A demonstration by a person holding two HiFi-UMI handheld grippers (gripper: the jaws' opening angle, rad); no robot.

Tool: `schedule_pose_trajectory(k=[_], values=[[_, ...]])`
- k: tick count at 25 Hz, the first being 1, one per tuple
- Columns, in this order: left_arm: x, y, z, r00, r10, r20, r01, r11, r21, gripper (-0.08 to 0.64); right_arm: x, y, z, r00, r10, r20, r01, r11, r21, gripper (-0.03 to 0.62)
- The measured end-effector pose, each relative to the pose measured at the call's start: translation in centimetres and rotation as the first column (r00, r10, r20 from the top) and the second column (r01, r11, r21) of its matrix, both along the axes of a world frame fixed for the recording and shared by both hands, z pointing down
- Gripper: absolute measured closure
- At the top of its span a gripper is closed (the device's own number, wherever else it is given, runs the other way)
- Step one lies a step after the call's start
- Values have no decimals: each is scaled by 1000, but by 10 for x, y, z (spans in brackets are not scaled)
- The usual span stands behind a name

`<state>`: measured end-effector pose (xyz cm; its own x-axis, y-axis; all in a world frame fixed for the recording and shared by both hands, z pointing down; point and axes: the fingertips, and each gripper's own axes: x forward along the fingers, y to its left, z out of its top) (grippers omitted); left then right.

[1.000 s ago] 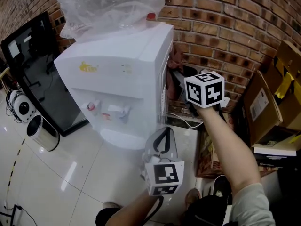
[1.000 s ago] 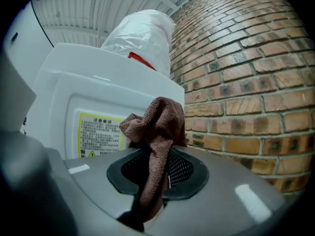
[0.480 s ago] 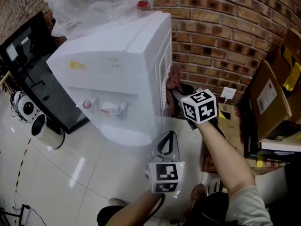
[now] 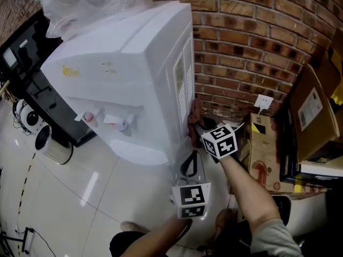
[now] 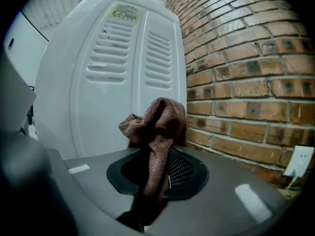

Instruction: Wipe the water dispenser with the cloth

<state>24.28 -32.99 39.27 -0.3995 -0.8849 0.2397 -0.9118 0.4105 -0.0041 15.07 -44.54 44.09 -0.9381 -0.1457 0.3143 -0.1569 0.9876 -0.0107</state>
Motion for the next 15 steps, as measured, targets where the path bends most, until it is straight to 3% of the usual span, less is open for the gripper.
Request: schedule_pose_trajectory(k=[3, 9, 15], values=[[-2, -3, 13, 998, -43, -38, 43, 999, -4, 560, 1, 2, 27, 998, -27, -53, 27, 1000, 8, 499], [-2, -9, 27, 996, -90, -12, 89, 996, -26, 560, 1, 1, 71, 989, -67, -132, 65, 998, -18, 499], [3, -15, 66, 994, -106, -37, 103, 991, -91, 560, 2, 0, 114, 976, -93, -195, 85, 995, -48, 499]])
